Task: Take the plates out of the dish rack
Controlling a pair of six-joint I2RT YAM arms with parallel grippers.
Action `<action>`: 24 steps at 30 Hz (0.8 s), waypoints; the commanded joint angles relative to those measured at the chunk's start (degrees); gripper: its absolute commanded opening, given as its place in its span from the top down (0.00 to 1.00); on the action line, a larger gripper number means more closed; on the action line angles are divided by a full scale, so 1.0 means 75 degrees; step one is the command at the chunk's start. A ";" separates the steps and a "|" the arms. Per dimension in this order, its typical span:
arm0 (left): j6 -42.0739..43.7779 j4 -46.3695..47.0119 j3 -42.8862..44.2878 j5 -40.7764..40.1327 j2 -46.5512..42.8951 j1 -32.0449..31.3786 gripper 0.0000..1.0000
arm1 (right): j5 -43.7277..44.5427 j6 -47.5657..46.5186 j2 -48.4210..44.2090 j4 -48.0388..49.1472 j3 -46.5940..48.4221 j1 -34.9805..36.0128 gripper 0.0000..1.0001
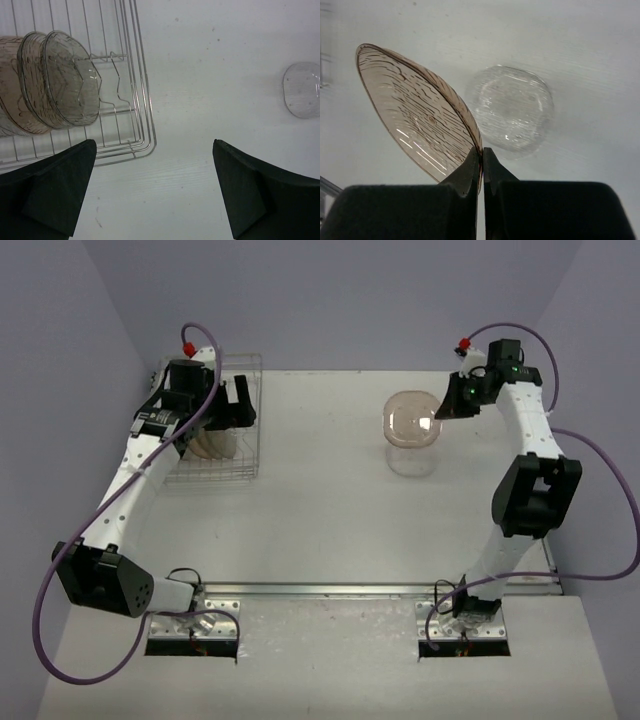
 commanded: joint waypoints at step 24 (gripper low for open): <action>0.0348 0.0433 -0.0329 0.0203 -0.0362 0.0197 0.00 | -0.0471 -0.1281 0.3039 -0.1706 0.1776 -0.0629 1.00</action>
